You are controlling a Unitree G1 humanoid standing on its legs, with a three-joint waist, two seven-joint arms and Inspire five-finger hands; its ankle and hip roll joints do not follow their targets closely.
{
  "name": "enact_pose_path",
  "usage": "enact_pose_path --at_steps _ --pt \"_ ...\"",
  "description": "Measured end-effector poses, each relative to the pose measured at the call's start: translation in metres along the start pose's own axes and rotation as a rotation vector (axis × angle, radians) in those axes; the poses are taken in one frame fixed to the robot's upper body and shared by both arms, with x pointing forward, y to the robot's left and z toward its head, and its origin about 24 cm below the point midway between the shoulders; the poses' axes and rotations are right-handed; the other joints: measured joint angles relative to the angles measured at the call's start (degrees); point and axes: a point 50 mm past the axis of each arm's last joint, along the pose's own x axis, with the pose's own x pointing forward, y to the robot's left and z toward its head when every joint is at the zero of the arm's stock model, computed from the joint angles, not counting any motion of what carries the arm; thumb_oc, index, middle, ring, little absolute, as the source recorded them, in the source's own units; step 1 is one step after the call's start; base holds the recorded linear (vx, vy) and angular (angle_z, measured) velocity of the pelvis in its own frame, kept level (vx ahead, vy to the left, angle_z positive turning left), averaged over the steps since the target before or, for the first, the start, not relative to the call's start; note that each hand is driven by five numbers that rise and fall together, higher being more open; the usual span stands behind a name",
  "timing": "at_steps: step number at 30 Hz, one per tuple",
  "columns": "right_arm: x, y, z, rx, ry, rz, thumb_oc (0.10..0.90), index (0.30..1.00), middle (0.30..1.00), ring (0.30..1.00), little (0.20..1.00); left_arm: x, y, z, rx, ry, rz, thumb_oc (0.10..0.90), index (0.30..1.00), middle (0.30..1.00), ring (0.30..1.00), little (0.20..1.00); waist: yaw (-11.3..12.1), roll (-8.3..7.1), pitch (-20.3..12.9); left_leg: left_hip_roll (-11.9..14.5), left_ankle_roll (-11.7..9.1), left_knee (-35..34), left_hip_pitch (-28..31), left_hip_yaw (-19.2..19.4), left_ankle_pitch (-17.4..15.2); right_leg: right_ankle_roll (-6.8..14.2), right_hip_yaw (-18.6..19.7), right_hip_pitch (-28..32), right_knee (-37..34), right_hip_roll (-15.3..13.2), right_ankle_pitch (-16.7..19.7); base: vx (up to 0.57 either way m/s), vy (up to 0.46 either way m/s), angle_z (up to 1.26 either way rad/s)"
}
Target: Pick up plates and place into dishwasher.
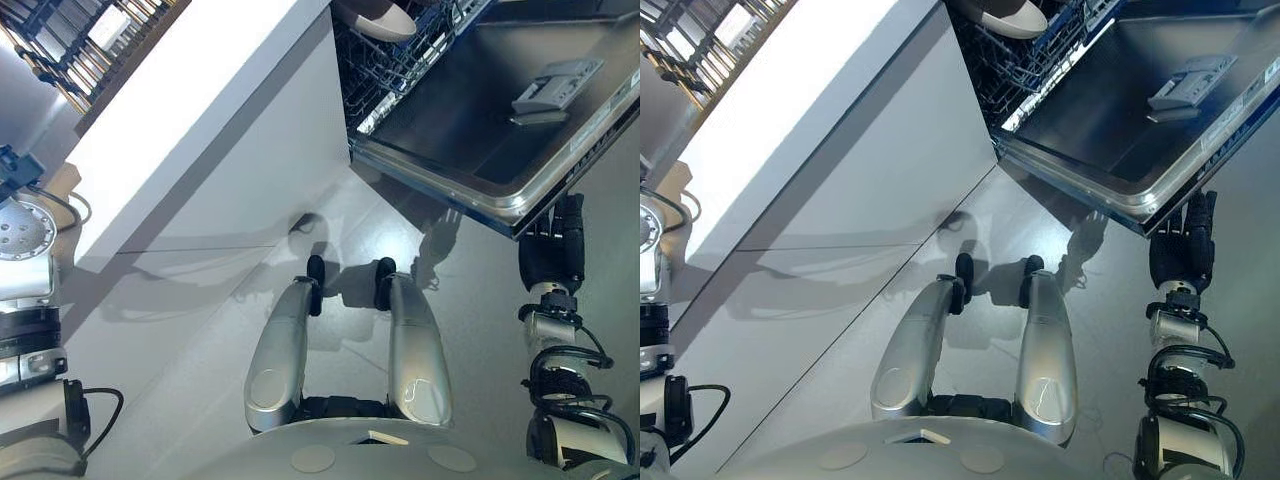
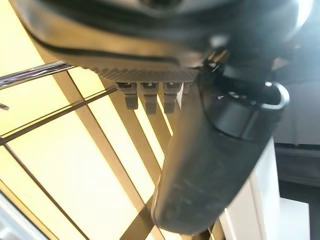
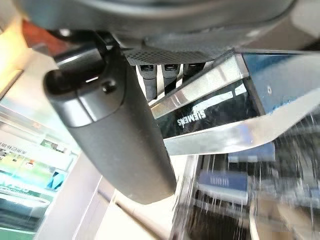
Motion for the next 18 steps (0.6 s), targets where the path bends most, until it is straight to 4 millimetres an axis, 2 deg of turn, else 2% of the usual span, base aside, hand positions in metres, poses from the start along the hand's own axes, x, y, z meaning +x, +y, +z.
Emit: enact_pose_path --at_steps 2,5,8,9,12,14,16,18 --pt "0.002 0.017 -0.015 0.039 0.024 0.085 0.800 0.900 0.900 0.900 0.900 0.000 0.005 -0.001 0.027 -0.006 -0.004 0.800 0.900 0.900 0.900 0.900 0.0 0.02 0.5 0.4 -0.3 0.3 -0.1 0.0 -0.2 0.0 -0.7 -0.1 0.0 -0.1 0.0 -0.04 0.060 -0.19" --pt "0.007 0.056 -0.039 0.065 0.079 0.268 0.800 0.900 0.900 0.900 0.900 0.001 0.008 0.000 0.052 -0.019 -0.024 0.800 0.900 0.900 0.900 0.900 0.5 0.24 0.7 0.8 -0.5 0.5 -1.1 -0.1 -0.3 -0.2 -1.7 -1.2 -0.2 -0.5 0.2 -0.04 0.080 -0.21" --pt "0.016 0.107 -0.066 -0.006 0.197 0.496 0.800 0.900 0.900 0.900 0.900 0.002 0.006 0.001 0.057 -0.035 -0.033 0.800 0.900 0.900 0.900 0.900 1.5 0.44 0.8 0.8 -0.5 1.1 -2.0 -0.1 -0.3 -0.2 -3.1 -2.0 -0.2 -1.3 0.5 -0.01 0.081 -0.15" --pt "0.017 0.117 -0.073 -0.024 0.222 0.538 0.800 0.900 0.900 0.900 0.900 0.002 0.006 0.002 0.057 -0.035 -0.033 0.800 0.900 0.900 0.900 0.900 1.7 0.44 0.8 0.8 -0.5 1.2 -2.0 -0.1 -0.3 -0.2 -3.3 -1.9 -0.1 -1.2 0.5 0.01 0.067 -0.03" --pt "0.020 0.170 -0.107 -0.111 0.372 0.773 0.800 0.900 0.900 0.900 0.900 0.005 0.002 0.005 0.037 -0.048 -0.027 0.800 0.900 0.900 0.900 0.900 2.8 0.44 0.8 0.8 -0.3 1.1 -2.5 -0.1 -0.2 -0.3 -3.6 -1.9 -0.2 -1.2 0.4 0.01 0.076 0.08" --pt "0.007 0.214 -0.139 -0.198 0.575 1.022 0.800 0.900 0.900 0.900 0.900 0.007 -0.004 0.010 0.002 -0.062 -0.030 0.800 0.900 0.900 0.900 0.900 3.7 0.49 0.7 0.7 -0.1 0.7 -2.5 -0.4 -0.1 -0.5 -4.5 -1.2 -0.8 -1.1 0.3 0.02 0.064 0.19" --pt "-0.017 0.248 -0.168 -0.245 0.736 1.265 0.800 0.900 0.900 0.900 0.900 0.010 -0.017 0.016 -0.058 -0.079 -0.031 0.800 0.900 0.900 0.900 0.900 4.9 0.46 0.8 0.6 0.2 -0.5 -1.2 -1.5 0.2 -0.6 -6.1 1.0 -2.2 -1.1 0.3 0.01 0.084 0.36" --pt "-0.035 0.268 -0.183 -0.253 0.787 1.397 0.800 0.900 0.900 0.900 0.900 0.012 -0.028 0.020 -0.115 -0.077 -0.020 0.800 0.900 0.900 0.900 0.900 6.1 0.43 0.8 0.6 0.6 -1.9 0.3 -1.6 0.6 -0.7 -6.5 3.0 -3.4 -1.1 0.3 0.01 0.090 0.44"
